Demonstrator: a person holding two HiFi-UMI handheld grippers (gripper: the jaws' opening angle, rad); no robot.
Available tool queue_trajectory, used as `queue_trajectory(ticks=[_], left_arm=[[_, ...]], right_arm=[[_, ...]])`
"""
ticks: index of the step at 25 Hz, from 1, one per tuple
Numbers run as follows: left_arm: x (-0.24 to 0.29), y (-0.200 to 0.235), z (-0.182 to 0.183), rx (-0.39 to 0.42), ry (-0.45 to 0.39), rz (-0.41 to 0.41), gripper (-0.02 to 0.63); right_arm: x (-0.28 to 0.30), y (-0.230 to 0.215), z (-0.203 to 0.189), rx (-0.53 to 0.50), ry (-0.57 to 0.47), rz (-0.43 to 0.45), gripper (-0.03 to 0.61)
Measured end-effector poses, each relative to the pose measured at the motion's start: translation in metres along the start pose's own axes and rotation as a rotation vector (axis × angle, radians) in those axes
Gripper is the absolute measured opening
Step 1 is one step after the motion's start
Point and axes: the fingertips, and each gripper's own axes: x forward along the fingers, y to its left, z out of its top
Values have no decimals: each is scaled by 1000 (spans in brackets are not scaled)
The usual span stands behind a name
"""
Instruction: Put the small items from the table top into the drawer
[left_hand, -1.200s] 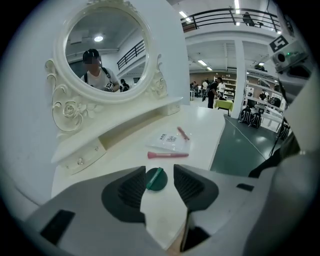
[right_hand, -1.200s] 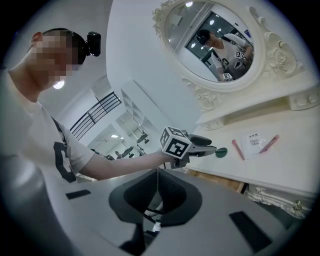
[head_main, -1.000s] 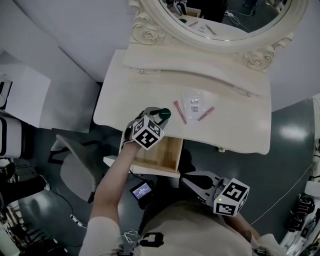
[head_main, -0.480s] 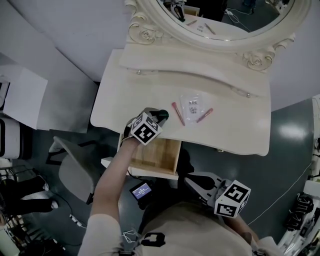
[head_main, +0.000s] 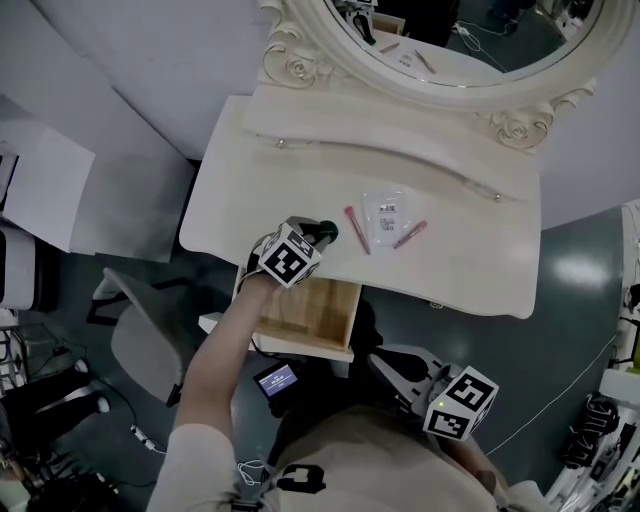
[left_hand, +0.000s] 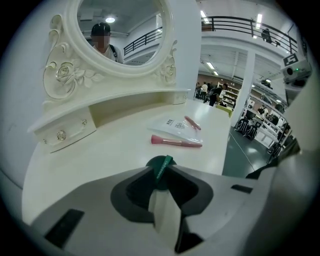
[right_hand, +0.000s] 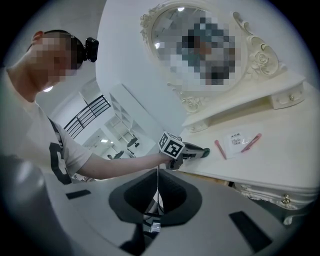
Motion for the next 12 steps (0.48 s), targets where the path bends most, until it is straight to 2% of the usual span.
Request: queue_trajectory(ticks=[3,12], left_arm=[[-1,3,-1,-6,1,5,84],[-2,7,0,-14,-8,17,57]], right_arm=[[1,-1,-1,33,-14,-4,28],[1,0,1,41,-31,-13,29]])
